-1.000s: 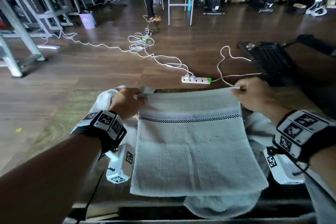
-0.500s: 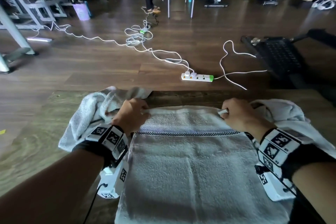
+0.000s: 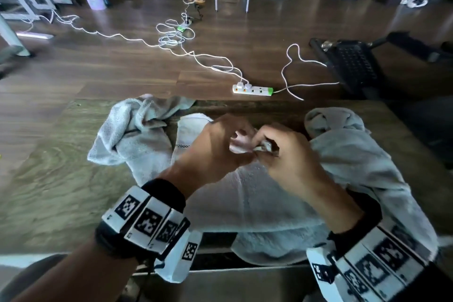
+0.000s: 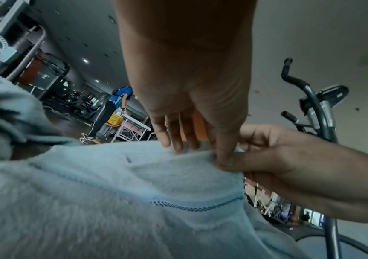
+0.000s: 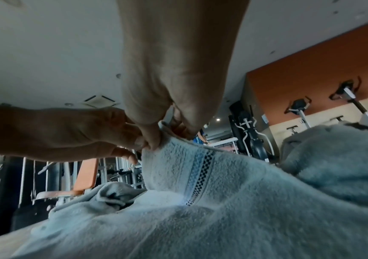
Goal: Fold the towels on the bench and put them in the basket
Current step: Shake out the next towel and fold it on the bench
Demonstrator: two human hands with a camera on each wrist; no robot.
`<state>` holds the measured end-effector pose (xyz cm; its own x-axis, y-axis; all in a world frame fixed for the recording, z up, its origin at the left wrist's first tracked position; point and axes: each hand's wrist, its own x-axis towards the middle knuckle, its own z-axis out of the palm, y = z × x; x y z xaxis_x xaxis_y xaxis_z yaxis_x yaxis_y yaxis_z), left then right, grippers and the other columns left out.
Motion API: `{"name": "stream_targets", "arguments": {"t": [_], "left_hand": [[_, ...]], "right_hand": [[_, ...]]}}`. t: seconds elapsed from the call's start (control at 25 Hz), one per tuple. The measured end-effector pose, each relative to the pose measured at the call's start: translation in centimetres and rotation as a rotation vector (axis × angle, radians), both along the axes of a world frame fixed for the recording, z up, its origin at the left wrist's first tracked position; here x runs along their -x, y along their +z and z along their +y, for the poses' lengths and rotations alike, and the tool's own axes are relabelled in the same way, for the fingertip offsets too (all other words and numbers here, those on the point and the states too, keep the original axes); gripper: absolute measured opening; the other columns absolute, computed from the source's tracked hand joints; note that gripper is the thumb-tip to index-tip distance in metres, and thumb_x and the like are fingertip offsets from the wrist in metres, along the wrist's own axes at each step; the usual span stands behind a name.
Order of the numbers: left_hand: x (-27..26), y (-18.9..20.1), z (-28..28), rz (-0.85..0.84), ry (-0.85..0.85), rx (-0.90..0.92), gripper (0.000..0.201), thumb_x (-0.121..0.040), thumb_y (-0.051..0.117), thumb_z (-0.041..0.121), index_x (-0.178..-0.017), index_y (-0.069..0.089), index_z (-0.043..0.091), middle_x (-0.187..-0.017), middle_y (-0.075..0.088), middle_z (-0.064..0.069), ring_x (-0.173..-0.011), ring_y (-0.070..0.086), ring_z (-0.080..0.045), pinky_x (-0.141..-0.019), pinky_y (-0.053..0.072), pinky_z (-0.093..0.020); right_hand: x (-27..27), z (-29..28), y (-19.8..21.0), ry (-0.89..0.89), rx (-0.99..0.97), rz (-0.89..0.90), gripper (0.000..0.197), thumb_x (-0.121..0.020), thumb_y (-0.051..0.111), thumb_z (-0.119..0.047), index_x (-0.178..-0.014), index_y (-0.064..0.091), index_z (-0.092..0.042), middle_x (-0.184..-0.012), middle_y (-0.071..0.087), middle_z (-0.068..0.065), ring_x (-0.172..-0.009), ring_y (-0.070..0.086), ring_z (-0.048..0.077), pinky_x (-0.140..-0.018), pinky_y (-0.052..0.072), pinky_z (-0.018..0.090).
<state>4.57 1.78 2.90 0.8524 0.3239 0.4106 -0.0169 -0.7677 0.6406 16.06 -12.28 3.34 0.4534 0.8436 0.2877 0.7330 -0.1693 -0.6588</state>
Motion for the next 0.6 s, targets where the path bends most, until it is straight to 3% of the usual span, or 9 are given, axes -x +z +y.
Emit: {"name": "stream_targets", "arguments": {"t": [0.12,0.24,0.4,0.48,0.6], "left_hand": [[-0.4,-0.2,-0.3,-0.038,0.027,0.032,0.023,-0.067,0.088,0.021,-0.079,0.068,0.020,-0.080,0.066,0.007,-0.072,0.057,-0.010,-0.065,0.043,-0.021],[-0.7,-0.5,-1.1,-0.013,-0.004,0.119,0.018,-0.070,0.086,0.022,-0.069,0.068,0.023,-0.075,0.071,0.004,-0.070,0.065,-0.014,-0.065,0.052,-0.035],[-0.6,-1.2,-1.8,-0.035,-0.016,0.043,0.015,-0.078,0.078,0.021,-0.074,0.066,0.013,-0.072,0.069,0.004,-0.067,0.066,-0.011,-0.062,0.052,-0.036],[-0.9,-1.2,-1.6,-0.054,-0.006,0.046,0.016,-0.081,0.076,0.022,-0.075,0.064,0.013,-0.070,0.068,0.005,-0.066,0.065,-0.011,-0.062,0.052,-0.036],[-1.2,-1.1,-1.3,-0.070,0.007,0.089,0.018,-0.081,0.077,0.024,-0.076,0.065,0.013,-0.071,0.068,0.005,-0.067,0.065,-0.013,-0.065,0.051,-0.037]], "right_hand": [[0.1,-0.5,0.0,-0.049,-0.073,0.029,0.032,-0.078,0.076,0.002,-0.096,0.061,-0.021,-0.083,0.063,-0.014,-0.075,0.060,-0.002,-0.062,0.041,0.011],[0.2,-1.5,-0.4,-0.131,-0.141,0.216,0.044,-0.079,0.078,-0.002,-0.109,0.053,-0.023,-0.091,0.070,-0.007,-0.080,0.068,0.009,-0.069,0.053,0.027],[0.4,-2.5,-0.4,-0.139,-0.090,0.341,0.034,-0.089,0.070,-0.006,-0.118,0.063,-0.022,-0.103,0.074,-0.007,-0.094,0.070,0.004,-0.083,0.057,0.023],[0.3,-2.5,-0.2,-0.138,-0.120,0.375,0.021,-0.093,0.067,-0.013,-0.113,0.070,-0.021,-0.101,0.075,-0.009,-0.095,0.070,0.001,-0.083,0.054,0.016],[0.7,-2.3,-0.1,-0.163,-0.206,0.405,0.020,-0.093,0.068,-0.015,-0.111,0.074,-0.021,-0.102,0.076,-0.010,-0.096,0.070,0.000,-0.083,0.052,0.013]]}}
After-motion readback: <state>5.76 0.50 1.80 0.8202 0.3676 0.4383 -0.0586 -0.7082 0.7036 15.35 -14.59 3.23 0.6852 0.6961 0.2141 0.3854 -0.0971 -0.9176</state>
